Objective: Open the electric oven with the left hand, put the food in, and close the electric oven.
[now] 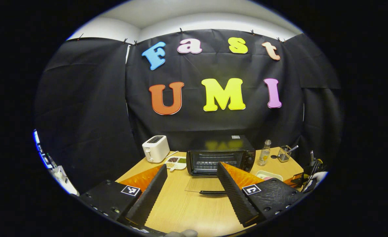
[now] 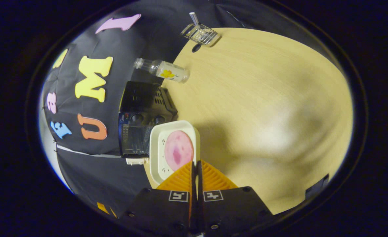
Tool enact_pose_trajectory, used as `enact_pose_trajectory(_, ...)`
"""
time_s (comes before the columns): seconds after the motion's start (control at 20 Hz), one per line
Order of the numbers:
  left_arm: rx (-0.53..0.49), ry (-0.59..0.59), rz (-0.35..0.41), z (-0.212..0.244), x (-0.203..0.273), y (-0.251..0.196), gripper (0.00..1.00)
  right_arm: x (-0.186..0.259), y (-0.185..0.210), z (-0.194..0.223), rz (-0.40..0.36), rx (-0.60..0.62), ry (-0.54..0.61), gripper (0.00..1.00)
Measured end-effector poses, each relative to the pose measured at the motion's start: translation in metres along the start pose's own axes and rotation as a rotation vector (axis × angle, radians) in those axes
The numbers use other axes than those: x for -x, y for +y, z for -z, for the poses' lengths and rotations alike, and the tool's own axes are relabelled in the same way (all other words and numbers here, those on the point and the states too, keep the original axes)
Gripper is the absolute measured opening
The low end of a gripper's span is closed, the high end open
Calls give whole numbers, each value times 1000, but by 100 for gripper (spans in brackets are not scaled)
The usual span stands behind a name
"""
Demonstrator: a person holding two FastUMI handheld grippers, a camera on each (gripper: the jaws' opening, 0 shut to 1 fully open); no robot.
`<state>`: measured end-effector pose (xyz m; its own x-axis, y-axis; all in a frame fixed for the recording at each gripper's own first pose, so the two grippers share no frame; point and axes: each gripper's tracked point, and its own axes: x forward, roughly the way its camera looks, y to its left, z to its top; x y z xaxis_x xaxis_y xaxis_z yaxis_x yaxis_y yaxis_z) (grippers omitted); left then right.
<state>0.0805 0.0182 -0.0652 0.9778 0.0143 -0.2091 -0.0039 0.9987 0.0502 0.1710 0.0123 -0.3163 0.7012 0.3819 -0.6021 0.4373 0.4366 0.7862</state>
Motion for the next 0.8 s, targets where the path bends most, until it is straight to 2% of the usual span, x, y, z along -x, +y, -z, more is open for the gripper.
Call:
enact_pose_trajectory(0.15, 1, -6, 54, 5, -5, 32, 96, -7, 21, 34, 9, -34, -62, 4)
enact_pose_trajectory(0.25, 4, -1, 61, 9, -6, 55, 97, -15, 34, 57, 4, -66, -94, 4)
enact_pose_trajectory(0.55, 14, 24, 22, 23, -1, 110, 97, -64, 71, 127, 3, -97, -53, 4)
enact_pose_trajectory(0.8, 15, 41, -43, 26, 9, 138, 97, -108, 97, 141, -4, -122, -19, 4)
